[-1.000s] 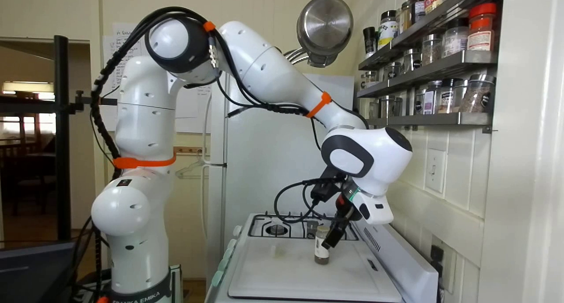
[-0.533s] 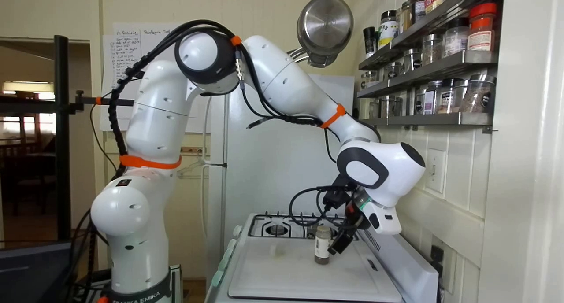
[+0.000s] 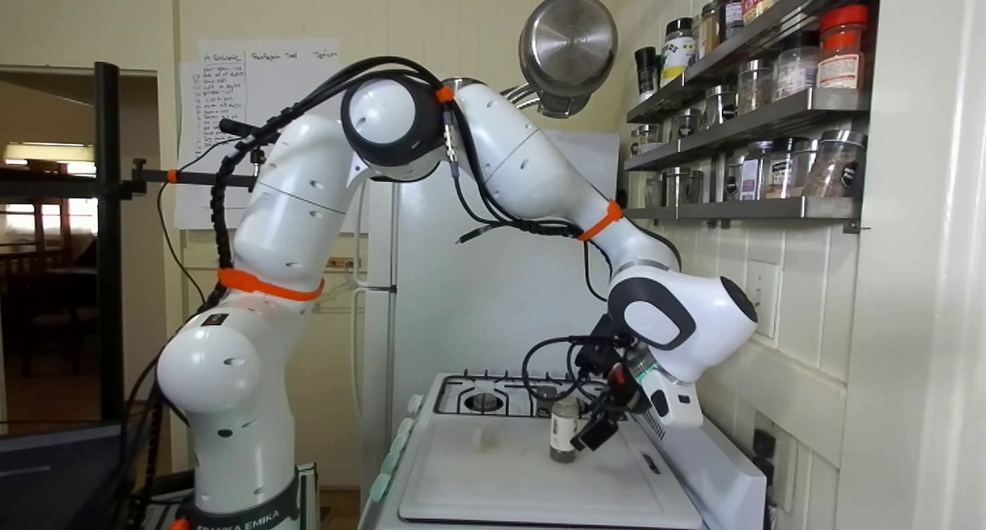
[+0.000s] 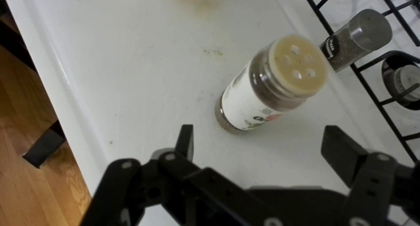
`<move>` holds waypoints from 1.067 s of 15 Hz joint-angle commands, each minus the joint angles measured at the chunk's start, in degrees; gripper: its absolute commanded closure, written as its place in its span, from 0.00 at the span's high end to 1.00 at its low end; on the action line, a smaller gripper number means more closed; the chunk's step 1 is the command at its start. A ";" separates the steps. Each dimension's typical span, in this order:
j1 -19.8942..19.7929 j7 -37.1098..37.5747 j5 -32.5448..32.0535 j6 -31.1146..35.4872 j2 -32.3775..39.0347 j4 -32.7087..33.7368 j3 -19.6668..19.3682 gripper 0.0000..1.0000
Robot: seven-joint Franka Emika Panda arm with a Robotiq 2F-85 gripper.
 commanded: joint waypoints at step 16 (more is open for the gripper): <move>-0.76 2.18 0.80 -11.83 10.07 10.75 3.46 1.00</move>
